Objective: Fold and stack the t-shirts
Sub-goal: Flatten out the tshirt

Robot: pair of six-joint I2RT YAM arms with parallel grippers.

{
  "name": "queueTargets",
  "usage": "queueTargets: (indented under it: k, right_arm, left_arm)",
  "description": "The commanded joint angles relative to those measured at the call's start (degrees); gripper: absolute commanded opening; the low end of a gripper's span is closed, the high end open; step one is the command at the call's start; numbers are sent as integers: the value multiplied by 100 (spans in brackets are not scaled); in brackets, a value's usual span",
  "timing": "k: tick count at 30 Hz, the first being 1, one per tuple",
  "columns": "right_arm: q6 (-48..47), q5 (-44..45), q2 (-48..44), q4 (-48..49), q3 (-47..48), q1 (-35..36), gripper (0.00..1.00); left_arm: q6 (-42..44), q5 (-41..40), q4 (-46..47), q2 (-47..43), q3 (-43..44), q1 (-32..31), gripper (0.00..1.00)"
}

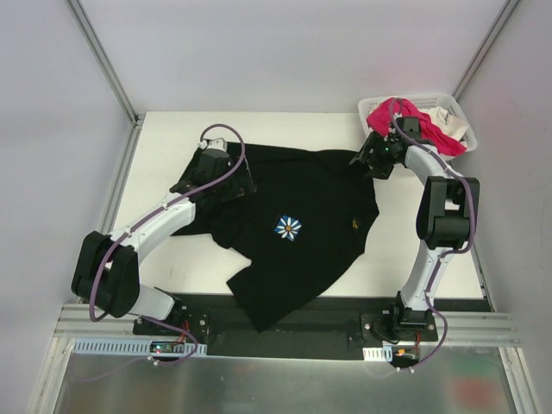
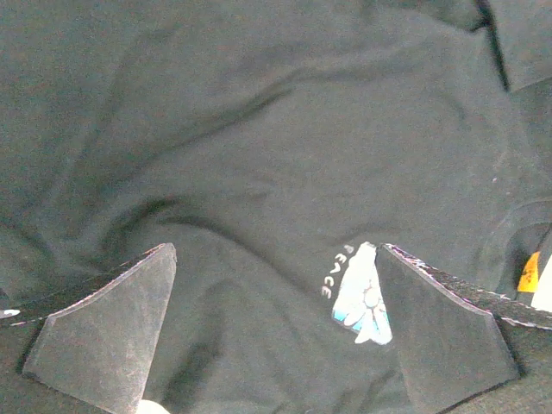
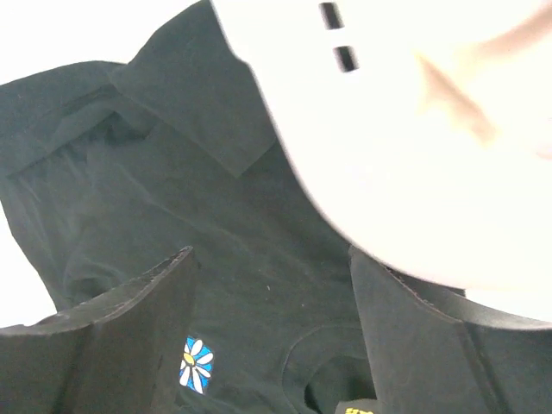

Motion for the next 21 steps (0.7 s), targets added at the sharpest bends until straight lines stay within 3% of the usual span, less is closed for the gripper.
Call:
queueTargets:
  k: [1,2,5,10,13,14,15,17,21]
  right_arm:
    - [269,-403,-111,328,-285,-225,69]
    - [303,-421,-356,495,-461,-216,61]
    - [409,-430,-586,839,-875,-216,49]
    - [348,-387,-824,778,-981,-216,40]
    - [216,-157,-806,375,-561,-356,34]
    - [207,-323,-841,347,-402,-365,12]
    - [207,-368,-894,330,-357,-339,1]
    - [33,-334,-1078,304,-296,-208,1]
    - [-443,-403,-1693,555,-688,55,1]
  left_arm:
    - [484,-120,-232,-329,300,-60,99]
    - [571,-164,-232,-364,300,-78,99]
    - [668,-234,-224,-391,361,-113,99]
    - [739,-129,-232,-268,432,-166,99]
    - [844,-76,-224,-277,432,-236,99]
    - [984,-85,-232,-285,441,-280,99]
    - [1072,-137,-198,-311,441,-324,99]
    - [1422,-286,-75,-338,414,-394,99]
    - [2003,88,1135,-496,-33,-403,99]
